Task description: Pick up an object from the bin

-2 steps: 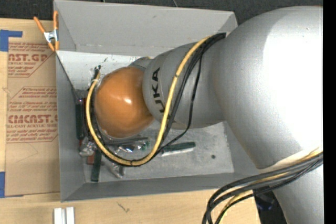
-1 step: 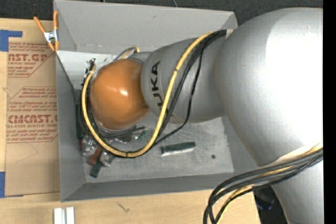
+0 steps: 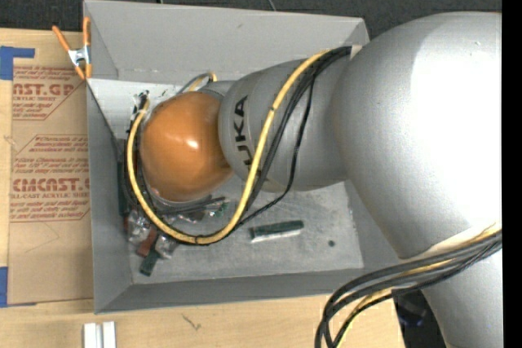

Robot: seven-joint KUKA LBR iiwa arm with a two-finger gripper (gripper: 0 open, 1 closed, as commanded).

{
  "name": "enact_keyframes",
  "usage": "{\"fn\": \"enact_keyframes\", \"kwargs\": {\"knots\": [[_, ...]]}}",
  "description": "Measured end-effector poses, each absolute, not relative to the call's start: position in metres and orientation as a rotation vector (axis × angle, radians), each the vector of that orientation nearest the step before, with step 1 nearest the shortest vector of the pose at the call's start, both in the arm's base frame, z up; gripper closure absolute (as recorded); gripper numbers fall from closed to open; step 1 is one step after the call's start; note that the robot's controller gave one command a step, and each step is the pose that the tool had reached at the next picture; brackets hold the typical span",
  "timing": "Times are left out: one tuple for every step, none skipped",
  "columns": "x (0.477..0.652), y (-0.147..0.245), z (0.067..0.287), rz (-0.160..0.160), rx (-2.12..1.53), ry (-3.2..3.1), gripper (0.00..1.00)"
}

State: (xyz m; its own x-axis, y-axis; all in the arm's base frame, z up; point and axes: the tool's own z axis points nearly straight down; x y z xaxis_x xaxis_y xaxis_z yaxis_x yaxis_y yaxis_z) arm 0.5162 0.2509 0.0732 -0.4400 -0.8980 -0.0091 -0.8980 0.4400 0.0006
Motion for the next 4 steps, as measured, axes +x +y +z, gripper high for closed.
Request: {"fn": "enact_keyframes", "kwargs": {"knots": [[0.517, 0.253, 0.132, 0.002, -1.658, 2.660, 1.00], [0.516, 0.252, 0.124, 0.005, -1.660, 2.666, 1.00], [0.517, 0.254, 0.168, 0.003, -1.659, 2.664, 1.00], [0.514, 0.253, 0.126, 0.006, -1.660, 2.669, 1.00]]}}
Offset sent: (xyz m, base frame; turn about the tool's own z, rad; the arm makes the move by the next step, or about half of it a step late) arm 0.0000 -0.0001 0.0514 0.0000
